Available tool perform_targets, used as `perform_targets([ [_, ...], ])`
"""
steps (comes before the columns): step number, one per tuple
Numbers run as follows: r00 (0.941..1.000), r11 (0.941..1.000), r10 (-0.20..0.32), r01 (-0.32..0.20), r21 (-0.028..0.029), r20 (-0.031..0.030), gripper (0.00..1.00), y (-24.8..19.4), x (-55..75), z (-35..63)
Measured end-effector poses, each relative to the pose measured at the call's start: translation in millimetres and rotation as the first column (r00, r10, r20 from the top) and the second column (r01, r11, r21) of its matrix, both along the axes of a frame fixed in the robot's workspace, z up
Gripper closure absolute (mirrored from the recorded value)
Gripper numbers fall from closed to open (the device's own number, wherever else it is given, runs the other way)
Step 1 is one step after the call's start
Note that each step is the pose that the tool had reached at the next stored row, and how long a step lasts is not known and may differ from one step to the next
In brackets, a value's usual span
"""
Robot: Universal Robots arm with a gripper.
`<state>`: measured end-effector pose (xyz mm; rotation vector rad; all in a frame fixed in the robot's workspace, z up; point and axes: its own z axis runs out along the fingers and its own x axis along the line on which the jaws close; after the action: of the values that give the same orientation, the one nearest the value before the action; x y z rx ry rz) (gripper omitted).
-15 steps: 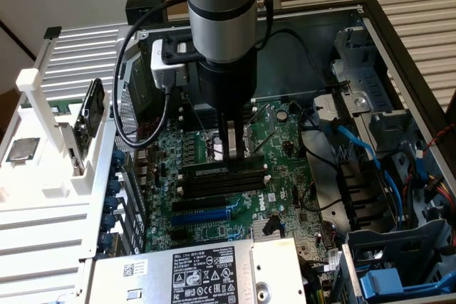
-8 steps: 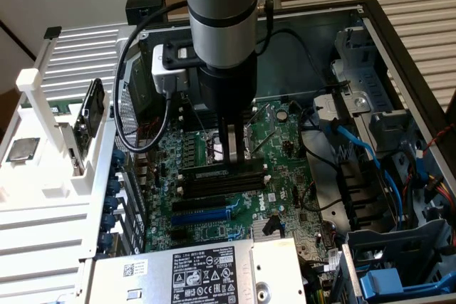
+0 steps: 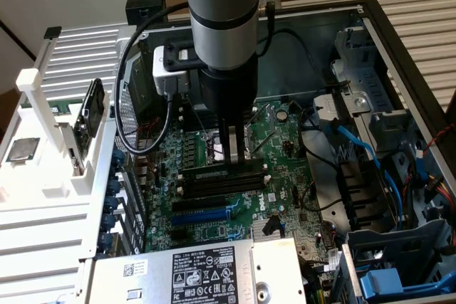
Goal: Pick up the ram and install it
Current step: 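Insert the ram into the slot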
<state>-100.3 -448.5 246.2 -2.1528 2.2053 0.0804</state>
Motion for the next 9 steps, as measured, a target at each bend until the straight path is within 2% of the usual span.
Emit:
perform_targets([
  [4, 0.9999, 1.0, 0.0, 0.0, 0.0046, -0.0131, 0.88, -0.5, 1.6, -0.3],
  [9, 0.9999, 1.0, 0.0, 0.0, 0.0055, -0.0159, 0.88, -2.6, 2.1, -1.0],
])
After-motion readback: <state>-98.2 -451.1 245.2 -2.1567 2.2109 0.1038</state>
